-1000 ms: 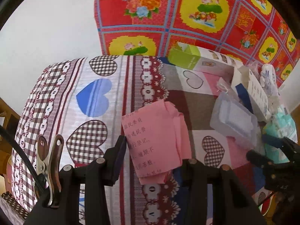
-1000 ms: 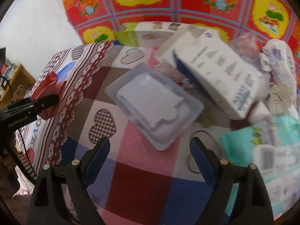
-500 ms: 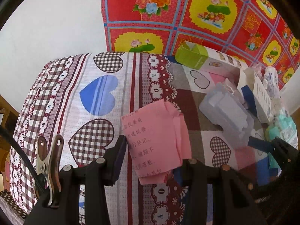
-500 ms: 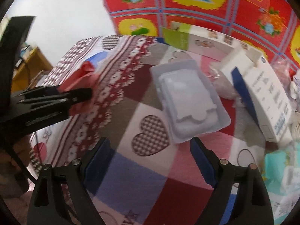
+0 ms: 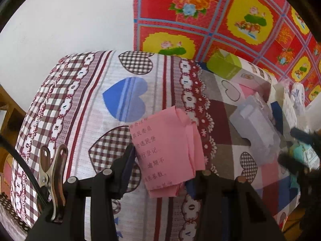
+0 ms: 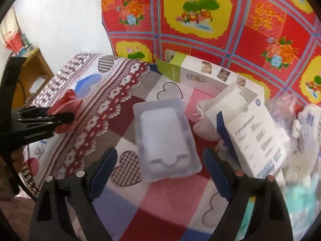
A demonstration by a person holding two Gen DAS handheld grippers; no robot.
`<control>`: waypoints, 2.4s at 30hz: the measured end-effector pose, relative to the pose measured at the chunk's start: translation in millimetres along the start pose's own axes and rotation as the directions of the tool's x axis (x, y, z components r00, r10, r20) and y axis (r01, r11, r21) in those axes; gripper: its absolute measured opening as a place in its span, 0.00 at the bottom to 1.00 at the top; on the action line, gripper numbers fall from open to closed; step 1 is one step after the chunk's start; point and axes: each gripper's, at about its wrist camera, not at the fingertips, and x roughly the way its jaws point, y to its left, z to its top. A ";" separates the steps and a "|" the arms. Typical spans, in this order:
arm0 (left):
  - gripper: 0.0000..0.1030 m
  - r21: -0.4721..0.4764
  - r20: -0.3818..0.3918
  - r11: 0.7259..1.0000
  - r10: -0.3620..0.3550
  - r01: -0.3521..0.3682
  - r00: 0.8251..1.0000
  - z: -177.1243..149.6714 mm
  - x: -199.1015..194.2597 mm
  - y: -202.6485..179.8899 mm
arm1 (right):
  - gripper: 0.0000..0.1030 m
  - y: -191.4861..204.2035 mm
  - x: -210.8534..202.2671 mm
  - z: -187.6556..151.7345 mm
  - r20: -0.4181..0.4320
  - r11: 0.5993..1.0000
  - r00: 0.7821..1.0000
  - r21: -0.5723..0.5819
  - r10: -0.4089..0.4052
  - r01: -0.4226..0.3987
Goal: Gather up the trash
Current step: 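Lift the pink note with the left tool while the right tool grasps the clear plastic tray, then carry the pink note and clear tray in both tools over the red bin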
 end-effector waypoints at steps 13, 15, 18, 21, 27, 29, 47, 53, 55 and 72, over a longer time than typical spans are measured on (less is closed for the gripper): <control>0.45 -0.036 -0.020 0.999 0.009 -0.009 1.000 -3.2 2.3 16.1 | 0.87 -0.5 54.9 9.6 -0.123 0.998 0.992 -0.057 0.013 -0.021; 0.45 -0.033 -0.018 0.999 0.007 -0.007 1.000 -3.9 1.5 14.4 | 0.87 0.4 58.5 8.3 -0.131 0.998 0.991 -0.053 0.009 -0.016; 0.45 -0.029 -0.014 1.000 0.001 -0.002 1.000 -5.2 0.1 10.0 | 0.87 0.8 59.1 5.7 -0.132 0.999 0.991 -0.028 0.019 -0.023; 0.45 -0.023 -0.013 1.000 -0.009 0.009 1.000 -4.9 -0.5 6.1 | 0.87 1.2 58.7 2.3 -0.140 1.000 0.990 -0.006 0.019 -0.020; 0.45 -0.001 -0.009 1.000 -0.027 0.027 1.000 -3.8 -2.6 -2.4 | 0.73 1.7 49.8 -7.3 -0.102 0.998 0.995 0.062 -0.014 0.021; 0.45 0.010 -0.005 1.000 -0.029 0.029 1.000 -3.4 -3.9 -4.5 | 0.73 -1.8 44.5 -11.6 -0.078 0.993 0.997 0.121 -0.008 0.018; 0.45 0.111 0.017 0.992 -0.070 0.067 0.997 -9.8 -25.8 -37.2 | 0.73 -4.8 -38.5 -52.1 0.087 0.961 0.996 0.271 0.035 -0.057; 0.45 0.157 0.034 0.985 -0.082 0.075 0.996 -13.9 -40.9 -60.0 | 0.73 -10.2 -68.3 -75.7 0.132 0.945 0.991 0.319 0.022 -0.064; 0.45 0.169 0.036 0.982 -0.089 0.082 0.995 -16.5 -46.4 -67.9 | 0.73 -14.0 -77.4 -83.6 0.145 0.939 0.989 0.337 0.023 -0.071; 0.45 0.268 0.092 0.955 -0.156 0.126 0.984 -67.1 -114.2 -154.2 | 0.73 -49.4 -177.3 -173.0 0.250 0.897 0.965 0.441 -0.085 -0.035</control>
